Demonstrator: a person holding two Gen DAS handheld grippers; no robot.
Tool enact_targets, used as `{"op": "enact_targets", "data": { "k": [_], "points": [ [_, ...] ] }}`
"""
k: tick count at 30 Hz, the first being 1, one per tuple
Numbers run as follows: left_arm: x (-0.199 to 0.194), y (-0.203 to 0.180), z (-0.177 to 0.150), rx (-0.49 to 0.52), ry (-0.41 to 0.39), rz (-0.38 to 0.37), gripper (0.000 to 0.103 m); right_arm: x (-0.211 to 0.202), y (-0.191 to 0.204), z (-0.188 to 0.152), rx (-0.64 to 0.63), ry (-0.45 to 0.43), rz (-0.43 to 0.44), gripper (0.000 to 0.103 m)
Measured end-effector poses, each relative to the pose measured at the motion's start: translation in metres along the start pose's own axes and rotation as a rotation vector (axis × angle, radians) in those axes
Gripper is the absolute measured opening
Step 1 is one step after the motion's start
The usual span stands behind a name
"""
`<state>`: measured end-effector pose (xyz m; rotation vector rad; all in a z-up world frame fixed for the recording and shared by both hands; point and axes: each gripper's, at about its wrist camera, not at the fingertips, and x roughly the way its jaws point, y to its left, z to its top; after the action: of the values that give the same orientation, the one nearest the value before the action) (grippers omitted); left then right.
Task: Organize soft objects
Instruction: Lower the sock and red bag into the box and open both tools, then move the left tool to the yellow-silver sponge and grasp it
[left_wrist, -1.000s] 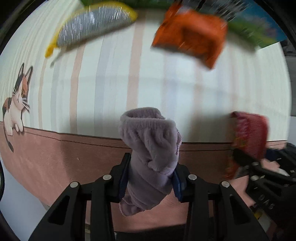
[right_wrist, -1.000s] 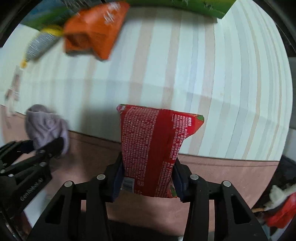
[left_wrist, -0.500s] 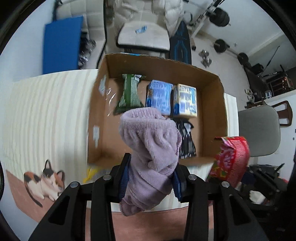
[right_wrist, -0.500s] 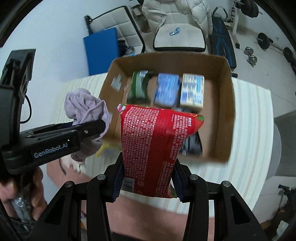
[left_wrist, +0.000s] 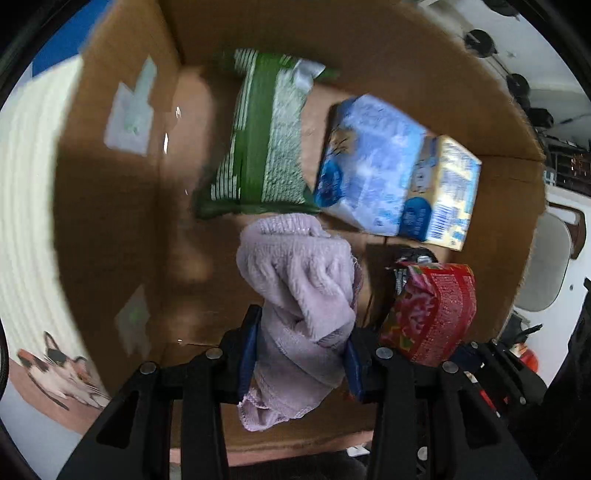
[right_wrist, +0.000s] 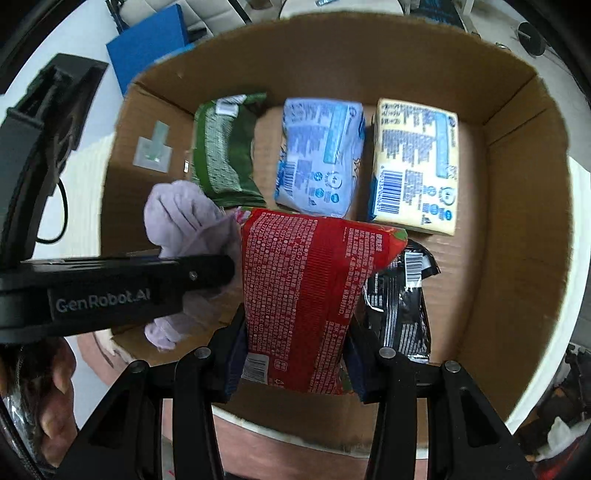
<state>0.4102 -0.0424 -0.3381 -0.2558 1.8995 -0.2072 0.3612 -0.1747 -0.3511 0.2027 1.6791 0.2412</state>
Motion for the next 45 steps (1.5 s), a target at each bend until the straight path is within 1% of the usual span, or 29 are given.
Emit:
{"op": "enact_targets", "data": {
  "k": [3,5,6,7,8,9,10,11,13,14,15,16,17,21,24,26,29,31,32,33,34,35,37,39,41,43,44,45],
  "points": [
    [0.012,-0.001,0.003,0.013,0.008,0.020,0.038,0.013,0.000,0.006,0.001,0.025,-0.015,0.048],
    [0.021,0.000,0.006,0.001,0.037,0.012,0.038,0.027,0.001,0.009,-0.021,0.070,-0.024,0.049],
    [0.024,0.002,0.005,-0.015,0.053,-0.001,0.039,0.031,0.002,0.009,-0.025,0.081,-0.043,0.051],
    [0.026,0.002,0.005,-0.021,0.061,-0.007,0.043,0.033,0.003,0.011,-0.033,0.075,-0.063,0.054],
    [0.027,0.002,0.005,-0.021,0.064,-0.015,0.049,0.033,0.004,0.011,-0.042,0.063,-0.076,0.066],
    [0.025,0.001,0.004,-0.018,0.053,-0.013,0.062,0.034,0.004,0.011,-0.036,0.060,-0.069,0.078],
    [0.023,0.000,0.004,-0.015,0.039,0.000,0.075,0.033,0.003,0.011,-0.023,0.061,-0.051,0.082],
    [0.020,0.000,0.003,-0.010,0.025,0.005,0.078,0.031,0.002,0.011,-0.016,0.056,-0.044,0.083],
    [0.012,-0.001,0.000,-0.009,-0.001,0.009,0.086,0.026,0.003,0.013,-0.017,0.044,-0.066,0.083],
    [0.007,-0.002,-0.002,-0.008,-0.014,0.018,0.087,0.023,0.002,0.012,-0.016,0.041,-0.070,0.086],
    [0.004,-0.003,-0.003,-0.004,-0.023,0.027,0.092,0.020,0.003,0.012,-0.015,0.035,-0.075,0.094],
    [0.000,-0.005,-0.006,0.005,-0.042,0.042,0.095,0.017,0.003,0.011,-0.012,0.029,-0.082,0.098],
    [-0.004,-0.008,-0.009,0.013,-0.055,0.053,0.096,0.015,0.003,0.011,-0.008,0.022,-0.085,0.103],
    [-0.024,-0.016,-0.022,0.030,-0.103,0.084,0.096,-0.002,0.010,0.006,-0.011,-0.006,-0.120,0.103],
    [-0.037,-0.020,-0.038,0.037,-0.145,0.091,0.097,-0.021,0.021,0.001,-0.013,-0.041,-0.129,0.103],
    [-0.046,-0.024,-0.040,0.047,-0.175,0.099,0.097,-0.032,0.018,-0.005,-0.018,-0.067,-0.134,0.103],
    [-0.070,-0.028,-0.058,0.076,-0.268,0.163,0.097,-0.055,0.026,-0.017,-0.026,-0.119,-0.123,0.103],
    [-0.092,-0.031,-0.080,0.099,-0.368,0.204,0.097,-0.070,0.034,-0.032,-0.052,-0.167,-0.102,0.103],
    [-0.093,-0.031,-0.094,0.114,-0.415,0.228,0.097,-0.076,0.037,-0.041,-0.067,-0.189,-0.095,0.103],
    [-0.102,-0.030,-0.113,0.128,-0.478,0.273,0.097,-0.083,0.042,-0.054,-0.086,-0.218,-0.085,0.103],
    [-0.108,-0.026,-0.123,0.138,-0.521,0.307,0.097,-0.086,0.048,-0.069,-0.111,-0.243,-0.066,0.103],
    [-0.112,-0.025,-0.142,0.153,-0.577,0.340,0.097,-0.087,0.051,-0.080,-0.128,-0.258,-0.048,0.103],
    [-0.110,-0.018,-0.166,0.172,-0.631,0.379,0.097,-0.082,0.054,-0.107,-0.154,-0.273,-0.025,0.103],
    [-0.093,-0.008,-0.183,0.193,-0.625,0.402,0.097,-0.069,0.056,-0.129,-0.183,-0.265,-0.024,0.103],
    [-0.062,0.005,-0.191,0.233,-0.577,0.453,0.097,-0.044,0.055,-0.146,-0.199,-0.237,-0.047,0.103],
    [-0.025,0.016,-0.187,0.289,-0.497,0.519,0.097,-0.014,0.051,-0.153,-0.200,-0.192,-0.057,0.103],
    [-0.005,0.023,-0.182,0.309,-0.446,0.540,0.097,-0.002,0.048,-0.154,-0.192,-0.170,-0.057,0.103],
    [0.009,0.029,-0.177,0.323,-0.406,0.543,0.097,0.011,0.044,-0.154,-0.183,-0.150,-0.050,0.103]
  ]
}}
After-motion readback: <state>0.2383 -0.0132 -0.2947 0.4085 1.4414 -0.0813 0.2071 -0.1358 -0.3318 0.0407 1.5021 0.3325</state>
